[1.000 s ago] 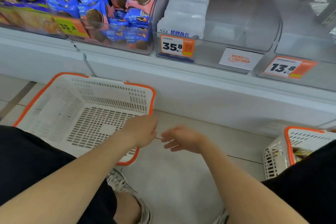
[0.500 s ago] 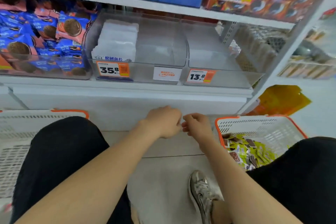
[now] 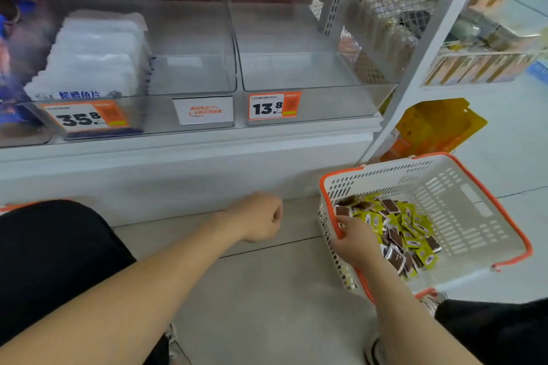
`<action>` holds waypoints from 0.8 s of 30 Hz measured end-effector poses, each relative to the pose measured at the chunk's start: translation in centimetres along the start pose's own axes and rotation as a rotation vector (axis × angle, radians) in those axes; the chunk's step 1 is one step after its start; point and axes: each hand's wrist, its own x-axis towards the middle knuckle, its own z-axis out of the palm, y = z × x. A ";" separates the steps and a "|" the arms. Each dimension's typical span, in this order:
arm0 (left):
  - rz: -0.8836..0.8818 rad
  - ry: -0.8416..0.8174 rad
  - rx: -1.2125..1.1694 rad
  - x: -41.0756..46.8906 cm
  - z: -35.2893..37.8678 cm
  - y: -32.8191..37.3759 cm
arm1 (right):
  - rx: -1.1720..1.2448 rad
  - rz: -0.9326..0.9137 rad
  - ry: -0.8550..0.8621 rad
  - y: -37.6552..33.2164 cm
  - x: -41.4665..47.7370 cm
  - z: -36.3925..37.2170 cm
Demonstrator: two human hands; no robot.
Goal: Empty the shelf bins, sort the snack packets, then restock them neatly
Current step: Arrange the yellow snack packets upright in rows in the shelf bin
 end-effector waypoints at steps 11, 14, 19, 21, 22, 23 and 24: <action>-0.306 0.068 -0.369 4.1 7.6 1.0 | 0.662 -0.030 -0.663 -5.2 2.8 3.6; -0.428 0.130 -0.436 3.0 8.9 -1.3 | 0.390 -0.206 -0.743 -6.5 3.0 4.6; -0.488 0.236 -0.408 1.1 7.9 -2.8 | 0.091 -0.361 -0.498 -7.2 3.8 1.8; -0.527 0.283 -0.419 0.1 8.6 -3.5 | 0.039 -0.376 -0.453 -6.8 4.1 1.1; -0.538 0.316 -0.412 -0.4 8.9 -3.8 | 0.009 -0.377 -0.433 -6.5 4.1 1.0; -0.549 0.342 -0.385 -1.0 9.0 -3.9 | -0.007 -0.373 -0.419 -6.3 4.0 1.1; -0.558 0.361 -0.352 -1.6 9.0 -4.0 | -0.016 -0.366 -0.408 -6.1 4.0 1.3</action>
